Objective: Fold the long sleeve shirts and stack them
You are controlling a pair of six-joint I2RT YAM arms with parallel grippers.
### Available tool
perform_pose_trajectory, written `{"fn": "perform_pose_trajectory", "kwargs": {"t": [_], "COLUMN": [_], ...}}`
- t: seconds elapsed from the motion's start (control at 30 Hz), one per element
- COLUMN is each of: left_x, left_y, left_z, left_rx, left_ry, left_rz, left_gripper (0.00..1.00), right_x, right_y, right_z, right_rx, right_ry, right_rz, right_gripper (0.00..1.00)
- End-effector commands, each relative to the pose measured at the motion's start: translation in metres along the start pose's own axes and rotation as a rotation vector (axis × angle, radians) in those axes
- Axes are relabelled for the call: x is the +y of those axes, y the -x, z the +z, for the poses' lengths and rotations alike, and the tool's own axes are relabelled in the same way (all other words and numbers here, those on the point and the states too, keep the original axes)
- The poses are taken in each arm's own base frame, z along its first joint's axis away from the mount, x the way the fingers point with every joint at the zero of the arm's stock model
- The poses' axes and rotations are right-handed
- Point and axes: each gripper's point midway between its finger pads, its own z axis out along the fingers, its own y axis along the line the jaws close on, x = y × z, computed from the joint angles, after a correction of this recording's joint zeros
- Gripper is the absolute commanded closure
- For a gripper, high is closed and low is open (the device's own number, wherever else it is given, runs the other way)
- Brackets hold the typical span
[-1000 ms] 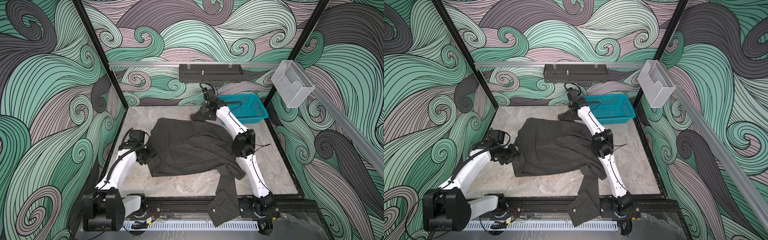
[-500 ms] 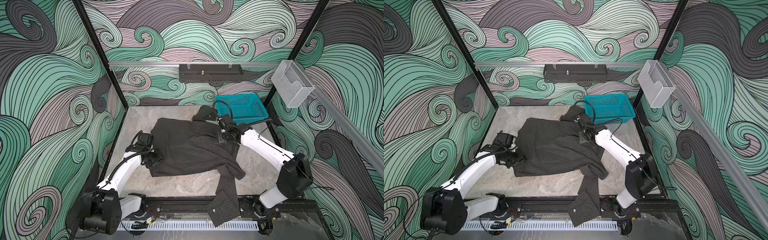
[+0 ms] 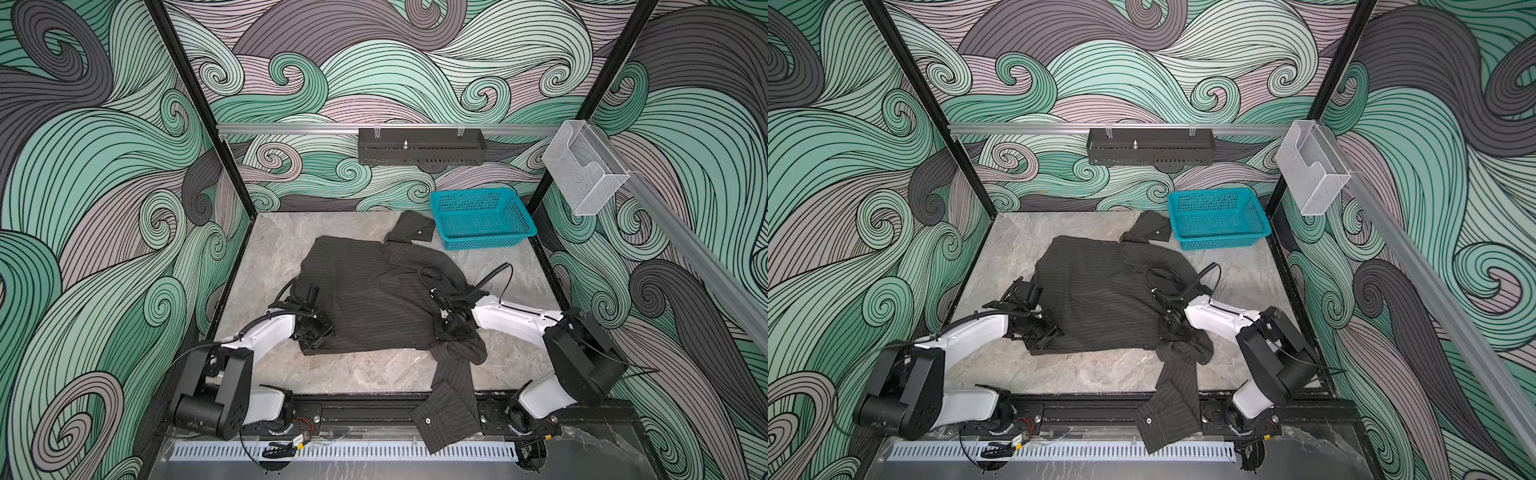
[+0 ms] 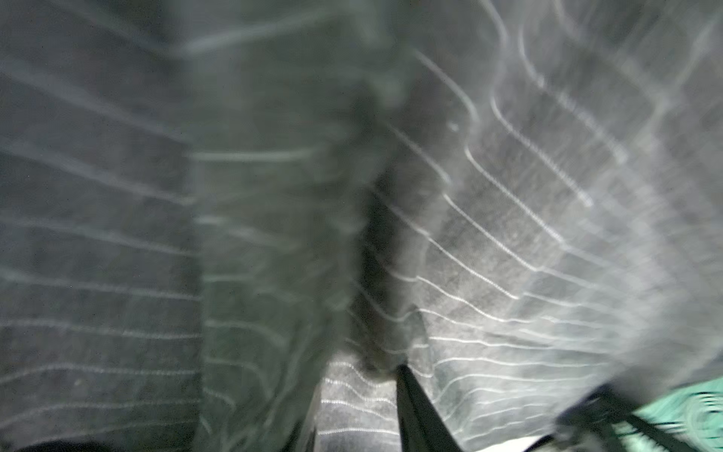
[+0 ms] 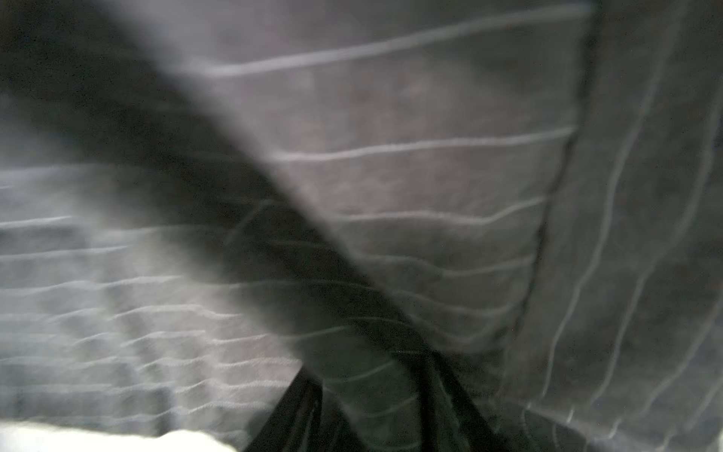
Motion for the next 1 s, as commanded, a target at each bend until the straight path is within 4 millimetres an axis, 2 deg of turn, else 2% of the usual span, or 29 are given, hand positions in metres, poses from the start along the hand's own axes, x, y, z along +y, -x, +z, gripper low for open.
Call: {"fn": "perform_pose_trajectory", "kwargs": {"t": [0.0,0.1,0.13,0.2,0.3,0.37,0.47,0.57,0.7,0.77,0.87,0.97], "left_x": [0.071,0.083,0.085,0.073,0.043,0.024,-0.001,-0.029,-0.047,-0.045,-0.029,-0.003], "left_y": [-0.007,0.011,0.015,0.022,0.025,0.027,0.023,0.011,-0.018,-0.03,-0.041,-0.044], "left_z": [0.0,-0.029,-0.036,-0.041,-0.053,-0.066,-0.079,-0.069,-0.032,-0.014,0.006,0.016], "left_rx": [-0.045,-0.158,-0.187,-0.235,-0.238,-0.215,-0.139,-0.103,-0.011,0.033,0.079,0.081], "left_ry": [0.195,0.257,0.252,0.159,0.03,-0.011,-0.011,-0.036,-0.016,0.011,0.053,0.135], "left_rz": [-0.181,-0.194,-0.203,-0.204,-0.172,-0.131,-0.047,0.037,0.111,0.125,0.125,0.125], "left_gripper": [0.61,0.59,0.59,0.59,0.57,0.56,0.55,0.57,0.6,0.63,0.65,0.66], "right_x": [0.005,0.005,0.005,0.0,-0.004,-0.015,-0.04,-0.065,-0.085,-0.092,-0.102,-0.11], "right_y": [-0.048,-0.077,-0.082,-0.082,-0.052,-0.029,0.002,0.031,0.065,0.08,0.097,0.108], "right_z": [0.01,0.012,0.009,-0.006,-0.046,-0.07,-0.087,-0.086,-0.063,-0.05,-0.033,-0.018], "right_rx": [0.101,0.149,0.151,0.122,-0.032,-0.106,-0.175,-0.192,-0.174,-0.166,-0.155,-0.131], "right_ry": [0.001,-0.005,-0.006,-0.015,-0.022,-0.027,-0.045,-0.095,-0.111,-0.112,-0.125,-0.162], "right_rz": [0.011,-0.006,-0.015,-0.028,-0.032,0.017,0.121,0.188,0.262,0.291,0.32,0.33], "right_gripper": [0.54,0.52,0.51,0.46,0.33,0.3,0.28,0.32,0.47,0.55,0.65,0.65]}}
